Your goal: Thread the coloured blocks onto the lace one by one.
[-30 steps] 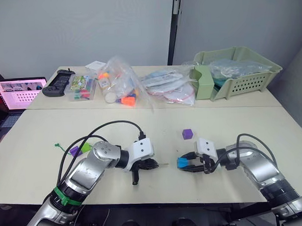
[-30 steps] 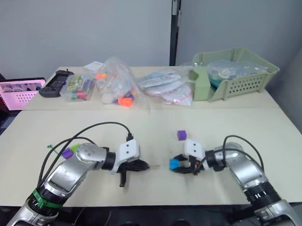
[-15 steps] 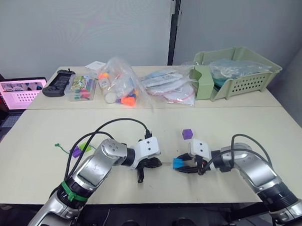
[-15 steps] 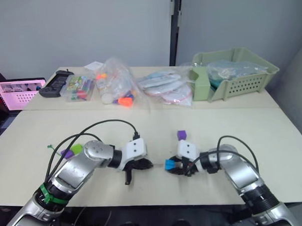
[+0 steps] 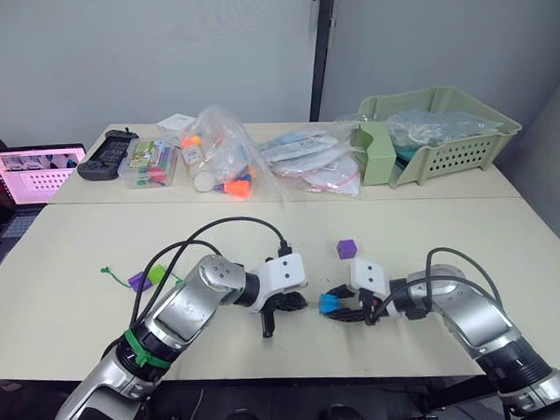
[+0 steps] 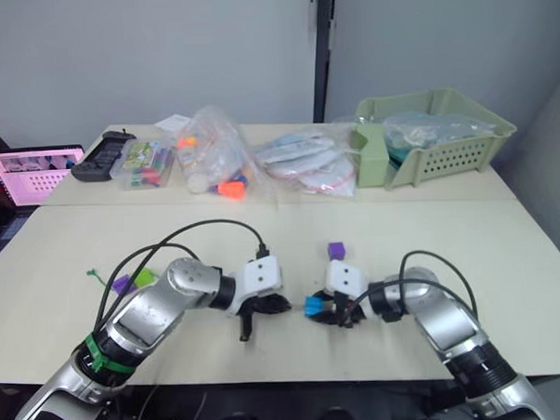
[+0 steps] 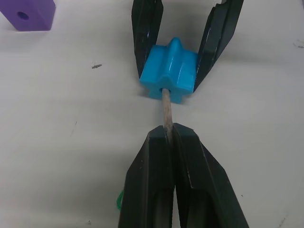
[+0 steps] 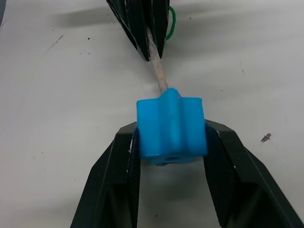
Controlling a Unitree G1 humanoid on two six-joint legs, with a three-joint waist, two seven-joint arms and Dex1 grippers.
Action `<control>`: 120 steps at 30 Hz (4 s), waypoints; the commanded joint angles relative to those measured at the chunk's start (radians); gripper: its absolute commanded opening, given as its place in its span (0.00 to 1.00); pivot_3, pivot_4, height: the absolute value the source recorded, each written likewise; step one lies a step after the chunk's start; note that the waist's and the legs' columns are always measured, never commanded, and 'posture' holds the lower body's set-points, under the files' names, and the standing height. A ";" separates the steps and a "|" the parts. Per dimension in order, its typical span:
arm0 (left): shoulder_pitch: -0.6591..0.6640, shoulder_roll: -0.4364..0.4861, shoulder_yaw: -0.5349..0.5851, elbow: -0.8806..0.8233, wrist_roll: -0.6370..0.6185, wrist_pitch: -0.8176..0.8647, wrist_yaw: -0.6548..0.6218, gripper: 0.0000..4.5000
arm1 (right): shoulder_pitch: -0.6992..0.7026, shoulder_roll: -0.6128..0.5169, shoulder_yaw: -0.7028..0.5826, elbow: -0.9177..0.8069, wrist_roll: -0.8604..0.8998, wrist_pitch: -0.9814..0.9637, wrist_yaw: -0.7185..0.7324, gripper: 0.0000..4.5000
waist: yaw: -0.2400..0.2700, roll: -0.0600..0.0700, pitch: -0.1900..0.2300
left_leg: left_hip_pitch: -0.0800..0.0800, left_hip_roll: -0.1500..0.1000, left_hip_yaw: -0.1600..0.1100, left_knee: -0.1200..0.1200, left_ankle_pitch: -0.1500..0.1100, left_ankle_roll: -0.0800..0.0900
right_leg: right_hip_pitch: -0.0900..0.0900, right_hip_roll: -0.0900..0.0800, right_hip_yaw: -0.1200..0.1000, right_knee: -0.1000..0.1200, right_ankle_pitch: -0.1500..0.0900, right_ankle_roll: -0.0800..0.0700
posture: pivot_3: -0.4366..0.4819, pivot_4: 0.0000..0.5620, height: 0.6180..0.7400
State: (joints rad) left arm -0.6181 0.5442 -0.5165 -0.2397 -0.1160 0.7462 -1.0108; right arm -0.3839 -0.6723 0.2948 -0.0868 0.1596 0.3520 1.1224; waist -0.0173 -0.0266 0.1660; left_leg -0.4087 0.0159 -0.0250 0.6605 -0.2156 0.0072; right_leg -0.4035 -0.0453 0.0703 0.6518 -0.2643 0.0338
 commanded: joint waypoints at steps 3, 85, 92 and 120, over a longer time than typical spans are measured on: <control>-0.035 -0.034 -0.006 -0.011 -0.001 -0.028 0.001 0.00 | -0.018 0.015 0.024 -0.036 -0.014 0.031 -0.011 0.30 | 0.001 0.000 0.000 | 0.001 0.000 0.000 0.000 0.000 0.000 | 0.000 0.000 0.000 0.002 0.000 0.000 | 0.48 0.27 1.00; -0.015 -0.184 -0.034 0.088 0.010 -0.181 -0.026 0.00 | 0.050 -0.004 0.041 -0.065 -0.033 0.058 0.049 0.30 | 0.029 0.000 -0.001 | 0.011 -0.002 -0.001 0.003 0.000 0.000 | 0.016 -0.002 -0.001 -0.005 0.001 0.003 | 0.48 0.27 1.00; -0.015 -0.148 -0.026 0.129 0.025 -0.281 -0.083 0.00 | 0.029 -0.005 0.046 0.003 -0.058 0.004 0.079 0.30 | 0.026 0.000 -0.001 | 0.011 -0.002 0.000 0.003 0.000 0.000 | 0.016 -0.001 -0.001 -0.005 0.001 0.003 | 0.48 0.27 1.00; 0.023 -0.055 0.067 0.087 0.029 -0.277 -0.112 0.53 | 0.037 -0.002 0.032 -0.022 -0.068 0.039 0.067 0.30 | -0.002 0.000 -0.001 | 0.010 0.000 -0.001 -0.001 0.000 0.000 | 0.013 0.000 -0.001 -0.005 0.000 0.002 | 0.48 0.27 1.00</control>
State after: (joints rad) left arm -0.5942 0.4730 -0.4920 -0.1118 -0.0646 0.4640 -1.1117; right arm -0.3721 -0.6744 0.2892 -0.1083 0.0933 0.3740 1.1793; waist -0.0190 -0.0264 0.1648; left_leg -0.3986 0.0158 -0.0262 0.6596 -0.2156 0.0071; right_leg -0.3905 -0.0452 0.0694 0.6466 -0.2641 0.0360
